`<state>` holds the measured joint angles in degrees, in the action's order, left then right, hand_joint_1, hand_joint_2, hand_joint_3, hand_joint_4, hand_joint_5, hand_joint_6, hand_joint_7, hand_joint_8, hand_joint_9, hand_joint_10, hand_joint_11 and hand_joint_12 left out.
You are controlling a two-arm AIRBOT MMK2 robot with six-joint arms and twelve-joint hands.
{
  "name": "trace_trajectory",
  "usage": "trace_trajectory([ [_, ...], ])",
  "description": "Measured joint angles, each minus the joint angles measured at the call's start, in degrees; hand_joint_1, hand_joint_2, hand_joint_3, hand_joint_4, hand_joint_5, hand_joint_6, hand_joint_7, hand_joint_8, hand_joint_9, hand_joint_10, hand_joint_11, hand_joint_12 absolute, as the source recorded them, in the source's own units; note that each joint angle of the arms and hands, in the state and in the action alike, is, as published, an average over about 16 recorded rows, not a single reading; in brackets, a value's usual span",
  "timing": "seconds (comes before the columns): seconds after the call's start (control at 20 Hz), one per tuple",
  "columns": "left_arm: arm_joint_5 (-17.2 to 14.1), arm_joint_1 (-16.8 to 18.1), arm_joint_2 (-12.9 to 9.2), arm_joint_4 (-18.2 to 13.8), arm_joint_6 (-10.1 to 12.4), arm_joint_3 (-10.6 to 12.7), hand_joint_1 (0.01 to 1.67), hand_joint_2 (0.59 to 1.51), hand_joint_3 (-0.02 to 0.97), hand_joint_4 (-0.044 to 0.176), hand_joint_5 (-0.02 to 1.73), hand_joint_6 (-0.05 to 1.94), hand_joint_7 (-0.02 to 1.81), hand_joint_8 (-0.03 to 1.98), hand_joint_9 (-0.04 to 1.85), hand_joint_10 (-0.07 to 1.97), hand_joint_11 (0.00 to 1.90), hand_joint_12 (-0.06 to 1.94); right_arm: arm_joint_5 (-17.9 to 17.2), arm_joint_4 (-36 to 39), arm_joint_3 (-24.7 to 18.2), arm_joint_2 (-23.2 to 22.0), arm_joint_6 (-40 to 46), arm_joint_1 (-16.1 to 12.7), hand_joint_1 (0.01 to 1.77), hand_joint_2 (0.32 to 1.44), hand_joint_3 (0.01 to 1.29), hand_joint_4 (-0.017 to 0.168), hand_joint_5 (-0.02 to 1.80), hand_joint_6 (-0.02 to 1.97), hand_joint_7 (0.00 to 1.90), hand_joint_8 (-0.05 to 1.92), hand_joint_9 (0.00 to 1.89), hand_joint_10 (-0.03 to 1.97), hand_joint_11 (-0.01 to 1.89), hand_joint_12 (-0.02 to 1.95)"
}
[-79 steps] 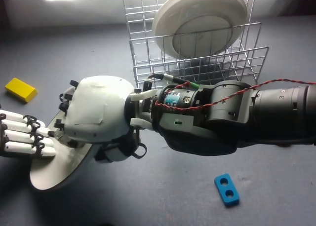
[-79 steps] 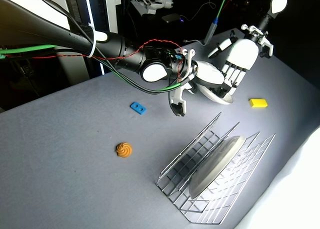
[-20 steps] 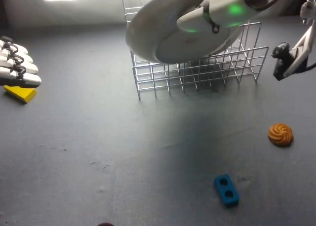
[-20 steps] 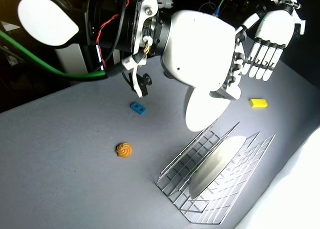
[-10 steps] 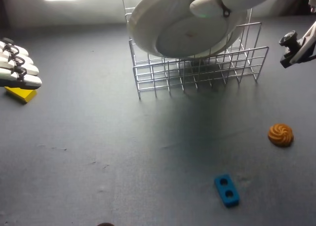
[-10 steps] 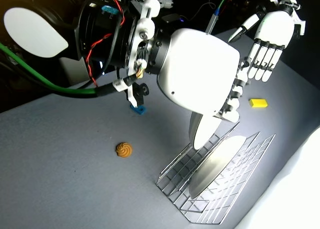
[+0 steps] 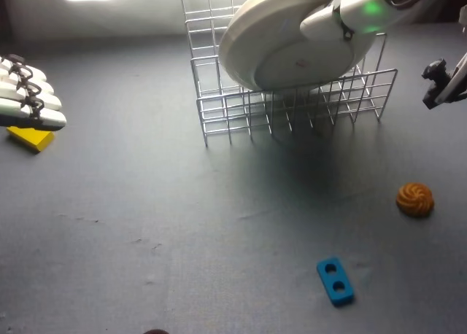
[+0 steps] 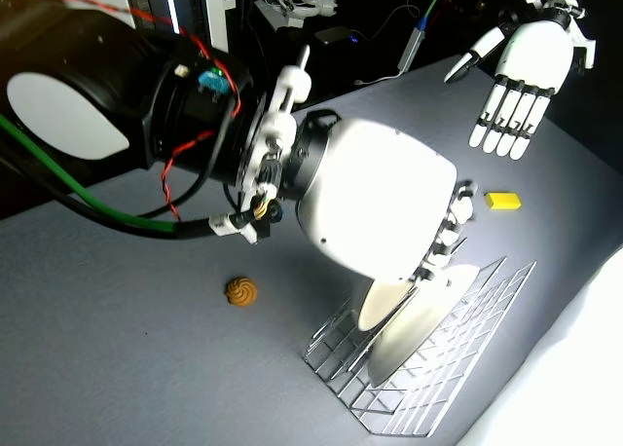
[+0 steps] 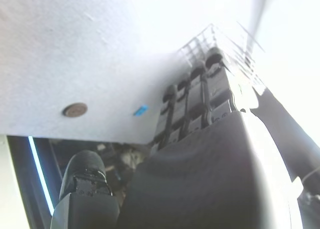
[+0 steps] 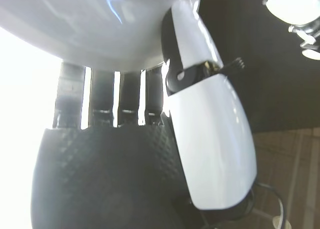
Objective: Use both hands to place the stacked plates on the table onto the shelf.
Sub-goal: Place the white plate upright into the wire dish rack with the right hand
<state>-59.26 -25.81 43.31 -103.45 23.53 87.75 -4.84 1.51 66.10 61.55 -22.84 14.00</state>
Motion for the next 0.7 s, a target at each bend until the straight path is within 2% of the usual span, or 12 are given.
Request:
trace_trajectory([
  [0.3, 0.0, 0.5, 0.3, -0.5, 0.1, 0.0, 0.02, 1.114, 0.013, 0.001, 0.02, 0.01, 0.04, 0.0, 0.03, 0.02, 0.04, 0.02, -1.2, -0.1, 2.1, 1.8, -1.0, 2.1, 1.22, 1.15, 0.01, -0.01, 0.7, 1.06, 0.83, 1.38, 0.77, 1.36, 0.58, 1.64],
  [0.4, -0.1, 0.7, 0.3, -0.7, 0.1, 0.0, 0.02, 1.114, 0.013, 0.001, 0.02, 0.01, 0.04, 0.0, 0.03, 0.02, 0.03, 0.02, -1.8, -0.1, 2.8, 2.5, -1.4, 2.7, 1.21, 1.16, 0.01, -0.01, 0.7, 1.04, 0.83, 1.26, 0.76, 1.29, 0.56, 1.63],
  [0.7, -0.1, 1.1, 0.5, -1.1, 0.1, 0.0, 0.02, 1.114, 0.014, 0.002, 0.02, 0.01, 0.04, 0.0, 0.03, 0.02, 0.03, 0.03, -3.8, -0.2, 4.5, 4.7, -2.5, 4.0, 1.1, 1.17, 0.01, -0.007, 0.73, 0.65, 0.85, 0.73, 0.77, 0.87, 0.49, 1.47],
])
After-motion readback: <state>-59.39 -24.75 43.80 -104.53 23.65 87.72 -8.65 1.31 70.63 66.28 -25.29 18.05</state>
